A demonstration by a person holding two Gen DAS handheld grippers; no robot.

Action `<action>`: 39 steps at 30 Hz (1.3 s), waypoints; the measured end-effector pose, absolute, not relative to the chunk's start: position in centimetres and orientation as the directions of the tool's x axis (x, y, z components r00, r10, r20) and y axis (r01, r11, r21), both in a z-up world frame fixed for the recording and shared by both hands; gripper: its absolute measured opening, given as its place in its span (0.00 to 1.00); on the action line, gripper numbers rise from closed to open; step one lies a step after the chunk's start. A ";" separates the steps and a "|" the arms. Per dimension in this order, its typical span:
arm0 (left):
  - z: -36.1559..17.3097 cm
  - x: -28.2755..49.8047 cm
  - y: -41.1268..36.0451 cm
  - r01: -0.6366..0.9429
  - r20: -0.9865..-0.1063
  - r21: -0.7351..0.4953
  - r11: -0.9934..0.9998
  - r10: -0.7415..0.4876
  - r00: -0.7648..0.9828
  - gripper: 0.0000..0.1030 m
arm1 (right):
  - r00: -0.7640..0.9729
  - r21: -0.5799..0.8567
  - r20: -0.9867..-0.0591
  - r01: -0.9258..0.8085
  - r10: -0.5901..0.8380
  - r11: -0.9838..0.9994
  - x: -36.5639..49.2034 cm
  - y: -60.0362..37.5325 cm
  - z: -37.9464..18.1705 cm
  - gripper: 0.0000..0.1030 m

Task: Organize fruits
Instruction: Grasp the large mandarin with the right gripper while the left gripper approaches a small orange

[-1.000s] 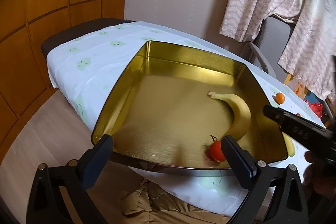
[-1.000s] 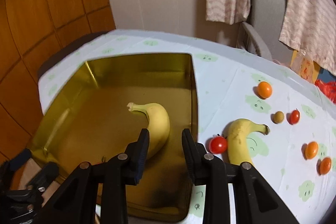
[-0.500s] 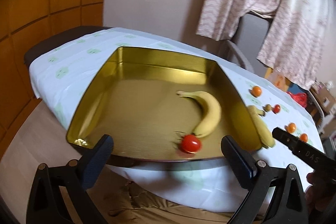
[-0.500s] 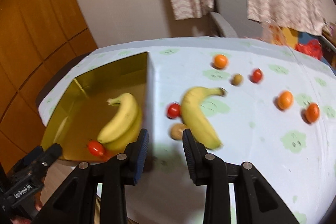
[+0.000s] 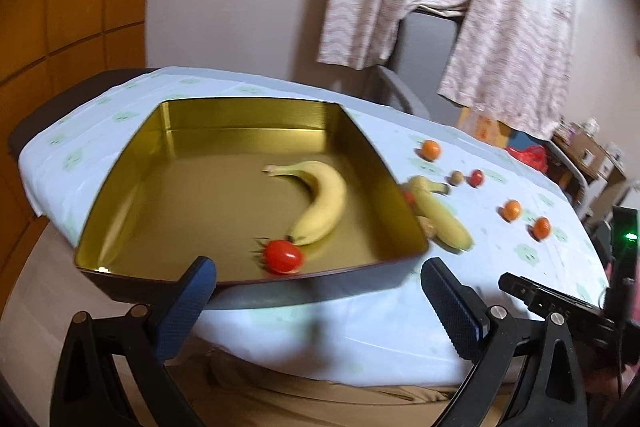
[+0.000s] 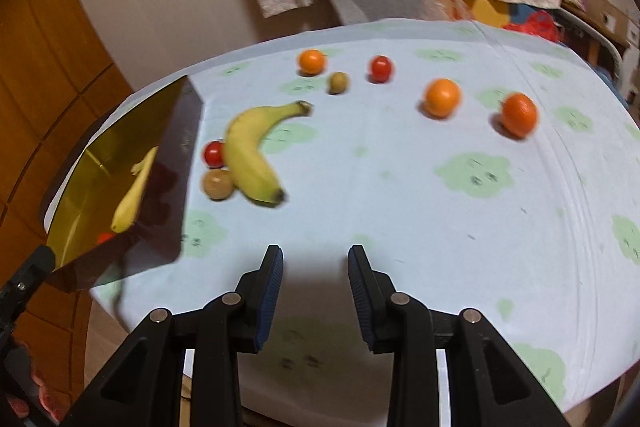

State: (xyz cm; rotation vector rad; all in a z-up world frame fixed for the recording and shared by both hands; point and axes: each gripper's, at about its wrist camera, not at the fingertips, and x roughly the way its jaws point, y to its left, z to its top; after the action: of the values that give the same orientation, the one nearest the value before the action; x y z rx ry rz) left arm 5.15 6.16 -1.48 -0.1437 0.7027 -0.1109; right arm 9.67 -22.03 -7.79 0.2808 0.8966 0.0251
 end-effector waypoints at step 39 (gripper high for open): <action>-1.0 7.9 -8.7 0.353 -0.693 -0.028 0.935 -0.273 0.667 1.00 | 0.716 0.218 -0.697 0.273 -0.046 0.937 18.0 -39.0 -8.1 0.44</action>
State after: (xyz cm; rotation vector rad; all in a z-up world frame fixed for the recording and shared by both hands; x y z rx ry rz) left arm 7.90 -8.68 -0.99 0.1116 0.7633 -0.3539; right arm 17.97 -39.05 -8.07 0.3186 0.7556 -0.1799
